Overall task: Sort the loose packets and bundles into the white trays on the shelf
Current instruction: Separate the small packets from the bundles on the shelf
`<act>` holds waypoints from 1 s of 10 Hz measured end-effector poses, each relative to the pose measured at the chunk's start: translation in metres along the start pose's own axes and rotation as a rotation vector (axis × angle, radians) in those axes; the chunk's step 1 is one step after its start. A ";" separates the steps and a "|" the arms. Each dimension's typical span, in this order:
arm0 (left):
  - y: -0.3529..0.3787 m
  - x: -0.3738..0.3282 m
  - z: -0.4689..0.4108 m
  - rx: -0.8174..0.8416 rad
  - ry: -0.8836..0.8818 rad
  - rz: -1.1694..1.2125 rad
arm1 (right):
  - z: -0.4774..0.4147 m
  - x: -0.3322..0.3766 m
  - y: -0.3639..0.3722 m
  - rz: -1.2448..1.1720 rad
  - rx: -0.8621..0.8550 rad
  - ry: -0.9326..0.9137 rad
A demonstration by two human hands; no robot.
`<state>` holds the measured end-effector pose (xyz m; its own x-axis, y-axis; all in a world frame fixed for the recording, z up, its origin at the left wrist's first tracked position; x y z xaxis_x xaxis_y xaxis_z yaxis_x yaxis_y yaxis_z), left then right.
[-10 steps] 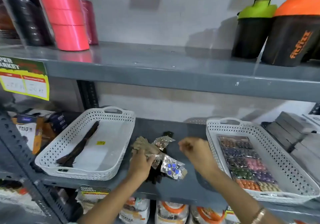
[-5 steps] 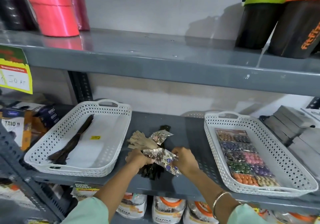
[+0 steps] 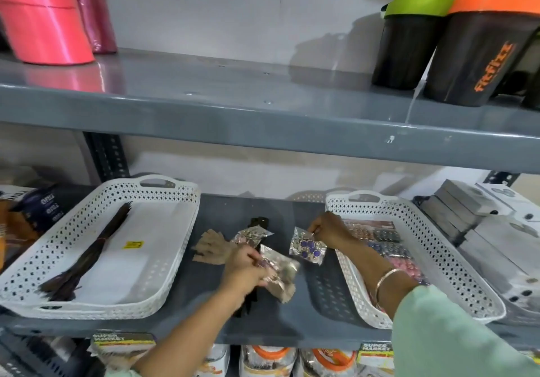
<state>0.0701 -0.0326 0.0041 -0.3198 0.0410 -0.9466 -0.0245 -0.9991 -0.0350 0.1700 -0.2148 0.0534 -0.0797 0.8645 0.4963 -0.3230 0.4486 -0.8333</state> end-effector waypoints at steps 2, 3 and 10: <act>0.076 0.031 -0.002 0.028 -0.111 -0.143 | -0.028 -0.011 0.019 0.182 0.177 0.022; 0.083 0.031 0.002 -0.025 -0.031 -0.305 | -0.033 -0.014 0.029 0.211 0.204 0.003; -0.068 -0.020 -0.112 -0.164 -0.131 -0.886 | -0.085 0.041 0.075 -0.420 0.269 0.314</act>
<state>0.1847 0.0334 -0.0101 -0.3537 0.7855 -0.5078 -0.1805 -0.5900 -0.7870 0.2228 -0.1261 -0.0094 0.3767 0.6696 0.6401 -0.4979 0.7290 -0.4697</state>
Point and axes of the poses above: each hand's wrist, its own z-axis away from the middle knuckle, its own y-axis out of the palm, x = y × z, the point moved 5 cm from there along -z, towards the middle knuckle, and after that the axes turned 11 degrees about x, right-handed, at the moved point
